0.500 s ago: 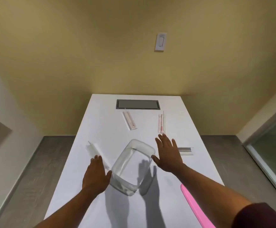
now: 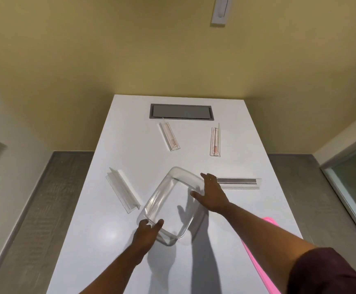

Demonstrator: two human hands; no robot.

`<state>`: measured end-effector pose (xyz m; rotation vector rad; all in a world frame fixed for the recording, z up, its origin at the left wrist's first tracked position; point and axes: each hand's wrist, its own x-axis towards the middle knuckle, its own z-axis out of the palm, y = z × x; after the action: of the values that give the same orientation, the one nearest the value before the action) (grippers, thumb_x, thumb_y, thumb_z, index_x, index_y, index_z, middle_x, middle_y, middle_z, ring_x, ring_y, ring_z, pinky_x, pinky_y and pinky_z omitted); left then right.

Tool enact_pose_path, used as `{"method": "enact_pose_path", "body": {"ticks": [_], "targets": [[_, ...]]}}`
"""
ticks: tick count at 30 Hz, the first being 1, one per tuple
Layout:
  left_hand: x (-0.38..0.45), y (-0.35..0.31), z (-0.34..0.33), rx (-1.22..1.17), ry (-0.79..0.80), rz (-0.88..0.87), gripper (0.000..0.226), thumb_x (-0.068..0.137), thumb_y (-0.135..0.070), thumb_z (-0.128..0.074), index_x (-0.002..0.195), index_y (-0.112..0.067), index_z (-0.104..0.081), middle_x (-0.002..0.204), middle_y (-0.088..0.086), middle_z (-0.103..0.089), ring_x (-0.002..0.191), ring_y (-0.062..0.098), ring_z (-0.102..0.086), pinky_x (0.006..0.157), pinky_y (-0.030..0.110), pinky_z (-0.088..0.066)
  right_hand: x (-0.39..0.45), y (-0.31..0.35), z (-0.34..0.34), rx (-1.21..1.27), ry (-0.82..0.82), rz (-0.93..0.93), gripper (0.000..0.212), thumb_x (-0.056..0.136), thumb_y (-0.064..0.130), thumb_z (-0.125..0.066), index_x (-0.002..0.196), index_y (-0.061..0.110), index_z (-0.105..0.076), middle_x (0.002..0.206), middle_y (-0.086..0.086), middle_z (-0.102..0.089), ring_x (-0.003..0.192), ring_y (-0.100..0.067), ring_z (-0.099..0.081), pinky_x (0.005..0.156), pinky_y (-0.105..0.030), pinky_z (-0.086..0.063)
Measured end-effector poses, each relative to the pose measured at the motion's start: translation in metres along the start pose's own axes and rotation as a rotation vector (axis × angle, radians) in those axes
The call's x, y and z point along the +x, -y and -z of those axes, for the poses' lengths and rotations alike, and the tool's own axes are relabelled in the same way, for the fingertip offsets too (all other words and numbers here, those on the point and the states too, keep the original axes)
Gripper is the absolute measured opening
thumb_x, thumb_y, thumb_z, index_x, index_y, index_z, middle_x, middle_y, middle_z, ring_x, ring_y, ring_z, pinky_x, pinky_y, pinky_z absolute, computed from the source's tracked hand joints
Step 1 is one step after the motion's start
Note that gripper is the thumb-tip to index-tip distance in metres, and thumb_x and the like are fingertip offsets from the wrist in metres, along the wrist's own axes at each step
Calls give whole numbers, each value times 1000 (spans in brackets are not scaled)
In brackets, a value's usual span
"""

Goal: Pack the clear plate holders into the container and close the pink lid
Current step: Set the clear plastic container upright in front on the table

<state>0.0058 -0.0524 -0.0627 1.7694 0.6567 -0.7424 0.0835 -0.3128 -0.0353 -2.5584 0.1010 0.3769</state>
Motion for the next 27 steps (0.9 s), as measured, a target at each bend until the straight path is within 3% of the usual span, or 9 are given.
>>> {"method": "enact_pose_path", "body": {"ticks": [2, 4, 7, 12, 16, 19, 24, 27], "targets": [[7, 0, -5, -58, 5, 38, 66, 86, -51, -70, 137, -13, -49, 127, 14, -66, 112, 31, -64, 98, 42, -50, 15, 3, -3, 37, -14, -29, 89, 94, 48, -68, 160, 9, -24, 165, -13, -26, 155, -27, -23, 123, -43, -28], [13, 0, -7, -101, -5, 62, 53, 88, -45, -70, 126, -11, -55, 106, 16, -69, 87, 29, -62, 88, 43, -52, 25, 4, -4, 62, -2, -49, 87, 94, 46, -68, 159, 9, -26, 164, -12, -29, 153, -27, -27, 123, -40, -27], [19, -1, -10, -130, -18, 92, 43, 90, -32, -68, 121, -5, -55, 76, 4, -54, 67, 20, -49, 76, 39, -41, 36, 3, -6, 95, 33, -93, 84, 94, 47, -67, 160, 13, -27, 163, -8, -34, 150, -28, -35, 121, -39, -30], [17, -7, -16, -119, -67, 55, 26, 88, -14, -57, 113, -5, -58, 79, 8, -58, 72, 25, -54, 73, 36, -41, 42, 2, -11, 220, -3, -187, 73, 93, 47, -69, 151, 13, -42, 150, -8, -54, 138, -23, -51, 111, -35, -40], [13, -11, -20, -118, -114, 0, 30, 88, -7, -49, 117, -1, -55, 85, 12, -57, 79, 29, -55, 76, 46, -51, 30, -2, -10, 225, -32, -236, 66, 91, 52, -68, 143, 16, -51, 138, -10, -62, 132, -24, -56, 109, -37, -40], [1, -13, -16, -91, -126, -38, 32, 90, -7, -46, 121, -7, -53, 91, 11, -61, 79, 29, -59, 80, 45, -56, 9, -6, -1, 196, -39, -259, 60, 89, 54, -66, 140, 24, -53, 128, -9, -64, 127, -25, -58, 102, -36, -45], [-23, 0, 0, -72, -119, -90, 32, 91, -10, -48, 121, -13, -57, 107, 14, -67, 99, 36, -66, 92, 56, -57, -45, -14, 2, 198, 36, -254, 39, 93, 46, -62, 130, 33, -59, 96, -1, -75, 97, -21, -70, 91, -37, -54], [-38, 10, 5, -51, -143, -108, 31, 92, -10, -49, 121, -10, -58, 112, 19, -66, 104, 40, -64, 94, 54, -56, -81, -17, -4, 297, 30, -278, 29, 96, 38, -59, 124, 32, -60, 79, 2, -73, 84, -19, -71, 86, -40, -58]]}}
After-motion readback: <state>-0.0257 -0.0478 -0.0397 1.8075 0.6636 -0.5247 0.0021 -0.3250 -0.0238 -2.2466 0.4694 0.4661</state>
